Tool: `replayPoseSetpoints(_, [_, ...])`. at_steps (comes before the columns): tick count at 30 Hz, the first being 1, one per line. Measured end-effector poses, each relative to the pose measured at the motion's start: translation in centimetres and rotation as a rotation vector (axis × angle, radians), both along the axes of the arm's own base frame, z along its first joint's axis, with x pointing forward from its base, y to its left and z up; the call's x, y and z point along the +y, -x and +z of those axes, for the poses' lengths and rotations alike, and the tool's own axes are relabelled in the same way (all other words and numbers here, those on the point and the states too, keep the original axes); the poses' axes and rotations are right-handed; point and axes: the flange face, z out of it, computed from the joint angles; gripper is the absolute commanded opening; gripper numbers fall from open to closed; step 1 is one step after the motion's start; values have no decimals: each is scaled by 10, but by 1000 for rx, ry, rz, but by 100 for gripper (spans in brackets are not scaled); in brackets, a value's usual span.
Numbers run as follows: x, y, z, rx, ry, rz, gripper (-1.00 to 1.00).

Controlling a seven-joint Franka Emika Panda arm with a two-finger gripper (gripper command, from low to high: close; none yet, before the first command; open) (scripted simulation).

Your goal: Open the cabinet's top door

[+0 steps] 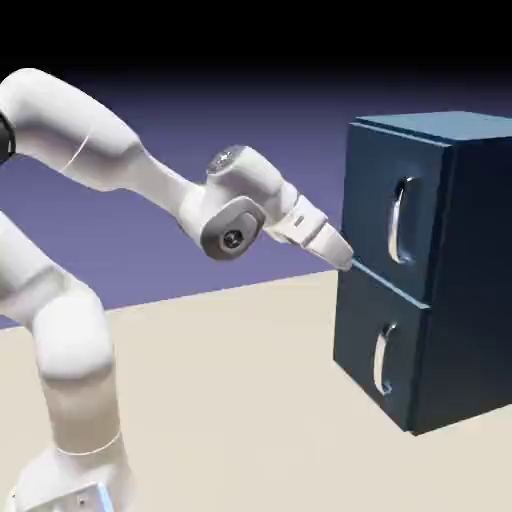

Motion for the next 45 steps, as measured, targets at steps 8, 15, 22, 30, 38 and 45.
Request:
replayPoseSetpoints(8, [17, -19, -101, 298, 419, 375, 0])
replayPoseSetpoints(15, [28, -11, -187, 517, 636, 786, 0])
replayPoseSetpoints(22, [46, 10, -250, 603, 751, 1241, 0])
replayPoseSetpoints(30, [75, 30, -282, 471, 858, 1728, 0])
replayPoseSetpoints(38, [99, 28, -266, 129, 1075, 2049, 0])
replayPoseSetpoints(45, [100, 8, -218, -214, 1434, 2103, 0])
